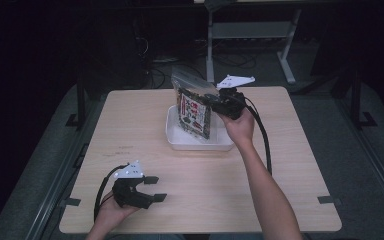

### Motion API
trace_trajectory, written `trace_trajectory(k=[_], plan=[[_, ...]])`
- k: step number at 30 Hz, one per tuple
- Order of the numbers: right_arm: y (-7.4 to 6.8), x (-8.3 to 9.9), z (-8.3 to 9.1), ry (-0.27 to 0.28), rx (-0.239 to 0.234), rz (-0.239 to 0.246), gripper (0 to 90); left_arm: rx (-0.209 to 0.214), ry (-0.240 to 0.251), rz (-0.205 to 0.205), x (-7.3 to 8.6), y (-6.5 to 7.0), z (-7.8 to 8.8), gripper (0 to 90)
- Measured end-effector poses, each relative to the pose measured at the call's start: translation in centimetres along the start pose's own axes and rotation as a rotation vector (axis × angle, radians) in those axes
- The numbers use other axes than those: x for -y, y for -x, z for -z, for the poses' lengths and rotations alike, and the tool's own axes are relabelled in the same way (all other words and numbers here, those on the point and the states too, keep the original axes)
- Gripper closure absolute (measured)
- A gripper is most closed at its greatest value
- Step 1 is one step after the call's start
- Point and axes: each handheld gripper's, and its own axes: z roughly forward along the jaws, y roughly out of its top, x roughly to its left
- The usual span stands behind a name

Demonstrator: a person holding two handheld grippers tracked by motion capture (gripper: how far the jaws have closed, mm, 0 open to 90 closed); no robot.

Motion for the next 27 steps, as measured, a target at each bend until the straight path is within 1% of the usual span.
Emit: trace_trajectory(k=[3, 5, 7, 8, 9, 12, 15, 16, 17, 18, 20, 22, 27], plan=[[0.54, 0.08, 0.13, 0.001, -0.003, -0.042, 77.0, 0.001, 0.003, 0.002, 0.02, -0.05, 0.03, 29.1], [0.8, 0.04, 0.33, 0.003, 0.006, -0.064, 75.0, 0.0, 0.004, 0.007, 0.04, -0.1, 0.06, 29.1], [0.82, -0.09, 0.45, -0.022, 0.032, -0.043, 67.1, 0.0, 0.004, 0.007, 0.06, -0.12, 0.06, 29.1], [0.84, -0.09, 0.46, -0.034, 0.03, -0.035, 65.0, 0.001, 0.003, 0.007, 0.05, -0.11, 0.04, 29.0], [0.9, -0.06, 0.54, -0.038, 0.03, -0.037, 60.5, 0.002, 0.003, 0.007, 0.04, -0.1, 0.02, 29.0], [0.99, -0.01, 0.59, -0.038, 0.017, -0.051, 60.1, 0.002, 0.0, 0.003, -0.02, -0.04, -0.05, 29.0], [1.06, 0.08, 0.57, -0.031, 0.009, -0.062, 55.2, 0.001, 0.0, 0.003, -0.03, -0.01, -0.06, 29.0], [1.09, 0.1, 0.53, -0.033, 0.008, -0.076, 52.3, 0.001, 0.001, 0.003, -0.03, -0.02, -0.06, 29.0], [1.11, 0.12, 0.53, -0.03, 0.004, -0.079, 52.0, 0.002, 0.001, 0.003, -0.02, -0.06, -0.05, 28.9], [1.11, 0.12, 0.53, -0.03, 0.004, -0.079, 52.0, 0.002, 0.001, 0.004, -0.01, -0.06, -0.05, 28.9], [1.14, 0.13, 0.56, -0.032, 0.005, -0.081, 49.0, 0.002, 0.0, 0.004, 0.0, -0.05, -0.05, 28.9], [1.13, 0.18, 0.67, -0.029, -0.005, -0.089, 48.3, 0.003, 0.001, 0.003, -0.02, -0.06, -0.04, 28.9], [0.97, 0.25, 0.94, -0.025, -0.017, -0.081, 46.2, 0.003, 0.0, 0.003, -0.05, -0.03, -0.1, 28.8]])
